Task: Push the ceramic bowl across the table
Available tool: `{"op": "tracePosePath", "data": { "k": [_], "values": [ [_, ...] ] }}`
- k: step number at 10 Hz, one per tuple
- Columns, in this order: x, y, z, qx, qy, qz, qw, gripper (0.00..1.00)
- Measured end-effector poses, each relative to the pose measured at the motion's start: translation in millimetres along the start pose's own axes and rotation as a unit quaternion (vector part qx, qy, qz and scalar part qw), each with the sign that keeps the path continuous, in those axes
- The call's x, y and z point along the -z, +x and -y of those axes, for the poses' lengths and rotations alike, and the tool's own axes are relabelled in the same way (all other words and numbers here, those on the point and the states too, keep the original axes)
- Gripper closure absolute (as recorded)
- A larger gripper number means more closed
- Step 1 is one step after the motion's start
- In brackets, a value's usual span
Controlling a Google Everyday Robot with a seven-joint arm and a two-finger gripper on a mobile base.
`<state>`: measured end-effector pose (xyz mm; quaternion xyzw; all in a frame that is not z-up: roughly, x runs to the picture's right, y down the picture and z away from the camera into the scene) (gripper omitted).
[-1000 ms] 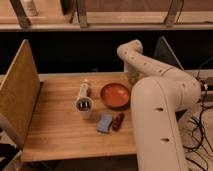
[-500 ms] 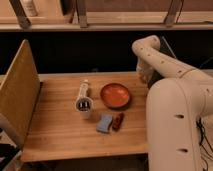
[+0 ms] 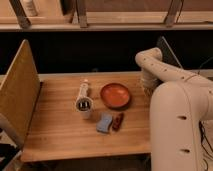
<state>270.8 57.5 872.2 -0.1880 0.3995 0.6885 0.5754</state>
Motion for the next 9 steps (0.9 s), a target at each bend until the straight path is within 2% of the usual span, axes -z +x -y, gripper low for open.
{"op": "tracePosePath", "data": {
  "k": [4,7,9],
  "values": [
    [-37.0,13.4,-38.1,0.048,0.016,-0.054,0.9973,1.0],
    [-59.5,16.4,-64.8,0.079,0.021,-0.083,0.9932,1.0],
    [-71.3,17.4,-92.5,0.111,0.015,-0.097,0.9889,1.0]
  ]
}}
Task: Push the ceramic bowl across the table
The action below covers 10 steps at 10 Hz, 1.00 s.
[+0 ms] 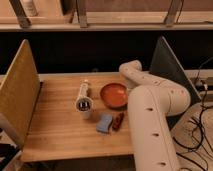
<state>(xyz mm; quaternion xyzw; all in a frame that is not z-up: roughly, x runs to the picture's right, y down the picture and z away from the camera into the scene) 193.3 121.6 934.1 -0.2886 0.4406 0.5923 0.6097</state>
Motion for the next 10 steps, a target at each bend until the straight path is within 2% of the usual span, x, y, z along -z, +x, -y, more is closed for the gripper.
{"op": "tracePosePath", "data": {
  "k": [3,6,8,9,10],
  "values": [
    [5.9,-7.3,-51.1,0.067,-0.002,0.0,0.9977,1.0],
    [10.5,-8.8,-103.3,0.137,-0.01,-0.001,0.9905,1.0],
    [13.9,-11.2,-122.2,0.167,0.001,0.003,0.986,1.0],
    [29.2,-22.0,-126.4,0.176,0.022,0.028,0.9838,1.0],
    [62.5,-38.3,-125.5,0.171,0.045,0.074,0.9814,1.0]
  ]
}}
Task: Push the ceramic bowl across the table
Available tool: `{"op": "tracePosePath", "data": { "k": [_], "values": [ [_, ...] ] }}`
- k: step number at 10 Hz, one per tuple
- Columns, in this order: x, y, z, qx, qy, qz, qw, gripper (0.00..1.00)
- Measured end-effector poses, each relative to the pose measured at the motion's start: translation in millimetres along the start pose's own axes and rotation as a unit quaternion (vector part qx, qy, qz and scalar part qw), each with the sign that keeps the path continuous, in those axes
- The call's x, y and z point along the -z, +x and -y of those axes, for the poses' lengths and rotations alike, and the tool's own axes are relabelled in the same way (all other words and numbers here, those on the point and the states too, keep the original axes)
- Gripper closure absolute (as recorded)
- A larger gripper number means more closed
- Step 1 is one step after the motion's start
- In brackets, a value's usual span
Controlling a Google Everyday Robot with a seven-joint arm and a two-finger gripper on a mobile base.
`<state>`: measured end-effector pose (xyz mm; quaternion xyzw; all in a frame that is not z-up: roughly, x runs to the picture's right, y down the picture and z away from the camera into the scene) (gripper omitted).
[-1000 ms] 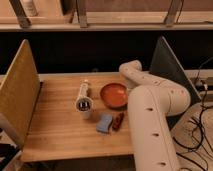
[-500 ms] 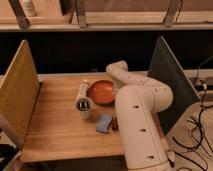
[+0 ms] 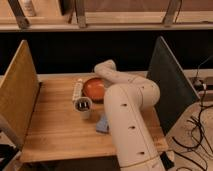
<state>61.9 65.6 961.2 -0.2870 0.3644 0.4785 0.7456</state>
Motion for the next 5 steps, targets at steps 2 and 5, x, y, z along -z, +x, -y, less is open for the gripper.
{"op": "tracePosePath", "data": {
  "k": [2,5],
  "values": [
    [82.1,-14.3,60.3,-0.069,0.059,0.088,0.992,1.0],
    [204.2,14.9,151.7,-0.209,0.085,0.217,0.9497,1.0]
  ]
}}
